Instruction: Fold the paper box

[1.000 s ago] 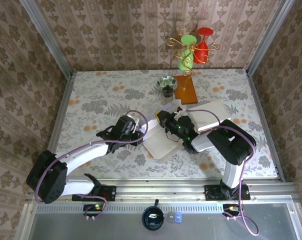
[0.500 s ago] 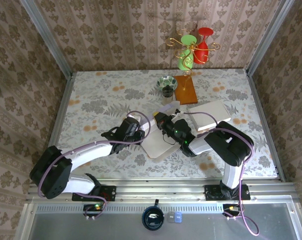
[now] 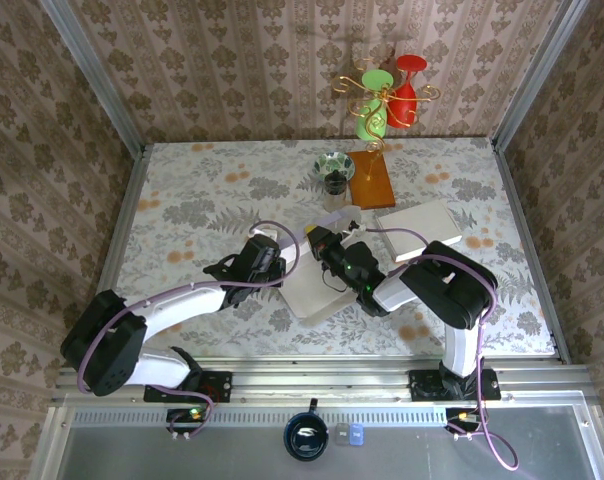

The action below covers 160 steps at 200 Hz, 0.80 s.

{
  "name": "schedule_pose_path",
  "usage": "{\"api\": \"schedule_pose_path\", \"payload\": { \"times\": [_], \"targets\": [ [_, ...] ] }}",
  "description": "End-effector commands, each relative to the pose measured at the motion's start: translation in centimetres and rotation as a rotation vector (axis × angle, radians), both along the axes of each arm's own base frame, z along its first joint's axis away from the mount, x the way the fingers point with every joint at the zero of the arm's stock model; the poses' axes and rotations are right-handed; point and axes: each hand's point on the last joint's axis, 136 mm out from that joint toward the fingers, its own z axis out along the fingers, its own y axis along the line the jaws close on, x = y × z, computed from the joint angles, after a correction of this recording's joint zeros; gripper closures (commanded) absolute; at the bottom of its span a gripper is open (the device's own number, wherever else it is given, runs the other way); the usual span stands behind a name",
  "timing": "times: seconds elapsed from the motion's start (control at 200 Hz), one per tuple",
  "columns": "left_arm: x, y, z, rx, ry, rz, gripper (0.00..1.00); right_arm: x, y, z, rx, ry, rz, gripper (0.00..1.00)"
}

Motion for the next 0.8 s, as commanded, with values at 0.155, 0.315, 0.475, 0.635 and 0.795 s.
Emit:
{"api": "schedule_pose_path", "payload": {
  "times": [0.155,0.315,0.475,0.635,0.795],
  "targets": [
    [0.2,-0.4,-0.9,-0.031,0.021,0.095,0.79,0.0,0.3,-2.0,-0.058,0.033,-0.026,1.00],
    [0.3,-1.0,-0.9,-0.028,0.018,0.140,0.81,-0.1,0.5,-1.8,-0.047,0.039,-0.029,1.00],
    [0.4,-1.1,-1.4,-0.027,0.038,0.190,0.84,-0.2,0.7,-1.6,-0.044,0.044,-0.033,1.00],
    [0.4,-1.2,-2.2,-0.035,0.065,0.226,0.86,-0.2,0.7,-1.6,-0.049,0.050,-0.037,1.00],
    [0.3,-0.8,-2.8,-0.032,0.085,0.261,0.90,-0.3,0.6,-1.6,-0.055,0.054,-0.037,1.00]
  ]
}}
